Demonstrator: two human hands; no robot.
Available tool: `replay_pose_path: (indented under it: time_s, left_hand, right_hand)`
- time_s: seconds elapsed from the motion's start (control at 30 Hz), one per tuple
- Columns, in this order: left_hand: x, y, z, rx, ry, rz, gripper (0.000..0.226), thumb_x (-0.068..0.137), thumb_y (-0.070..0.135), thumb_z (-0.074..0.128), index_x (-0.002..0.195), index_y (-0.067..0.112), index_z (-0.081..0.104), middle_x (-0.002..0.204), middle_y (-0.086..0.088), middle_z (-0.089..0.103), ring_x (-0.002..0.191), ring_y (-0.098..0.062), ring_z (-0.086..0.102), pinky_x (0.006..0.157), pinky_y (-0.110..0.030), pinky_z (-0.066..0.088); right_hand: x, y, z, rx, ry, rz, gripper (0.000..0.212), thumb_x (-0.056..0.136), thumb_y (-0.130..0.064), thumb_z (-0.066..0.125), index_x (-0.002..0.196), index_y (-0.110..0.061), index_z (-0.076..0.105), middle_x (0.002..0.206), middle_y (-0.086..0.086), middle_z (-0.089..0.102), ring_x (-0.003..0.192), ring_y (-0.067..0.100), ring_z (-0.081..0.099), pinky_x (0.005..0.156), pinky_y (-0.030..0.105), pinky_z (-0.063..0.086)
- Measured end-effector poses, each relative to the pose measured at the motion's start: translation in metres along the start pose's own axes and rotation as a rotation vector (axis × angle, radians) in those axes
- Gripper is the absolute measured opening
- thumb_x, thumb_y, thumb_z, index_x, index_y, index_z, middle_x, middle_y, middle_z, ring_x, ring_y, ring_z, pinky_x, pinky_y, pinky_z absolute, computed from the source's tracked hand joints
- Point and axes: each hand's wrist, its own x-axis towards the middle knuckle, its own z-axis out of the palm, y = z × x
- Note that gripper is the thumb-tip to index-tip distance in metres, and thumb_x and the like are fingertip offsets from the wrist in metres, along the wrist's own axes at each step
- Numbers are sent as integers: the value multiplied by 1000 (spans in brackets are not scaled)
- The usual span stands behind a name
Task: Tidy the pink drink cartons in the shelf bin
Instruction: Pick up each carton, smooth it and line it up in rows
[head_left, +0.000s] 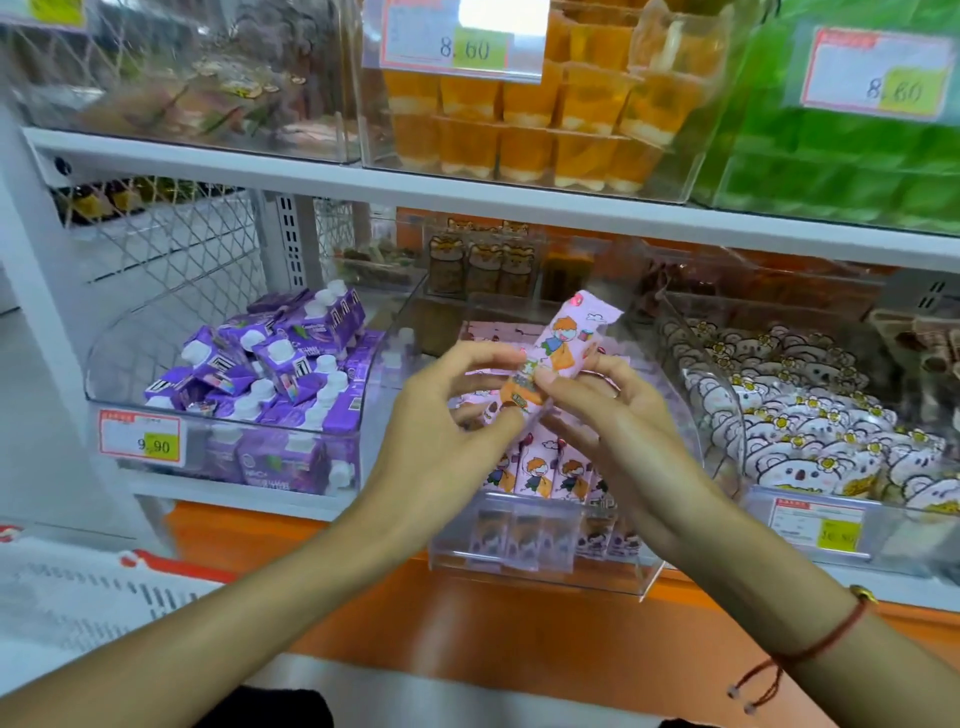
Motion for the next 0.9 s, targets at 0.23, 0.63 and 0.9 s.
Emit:
replay_pose_path:
  time_s: [0.23,0.63,0.9]
  left_hand:
    - [-1,-6,1,74,-35,58,29,89,12,65,109,29,52,107,21,62,104,5,59,82,-8,45]
    - [3,-13,-3,315,25,157,35,81,30,74,113,30,59,109,19,60,108,-1,56,93,-24,46]
    - [7,-4,-7,21,-75,-100,24,86,34,63,110,30,64,104,15,69,91,1,67,74,-17,54]
  right_hand:
    - [-1,-8,-6,-80,-125,-45,27,96,-25,51,122,-22,59,115,-6,70,105,7,64,84,20,51]
    - [-10,-9,-1,-233,57,-262,30,75,-12,77,99,-10,59,98,2,68,90,10,69,73,18,55]
    - [-9,-14,-7,-305,25,-269,25,87,-19,66,112,-17,66,102,-4,70,76,3,67,66,15,53]
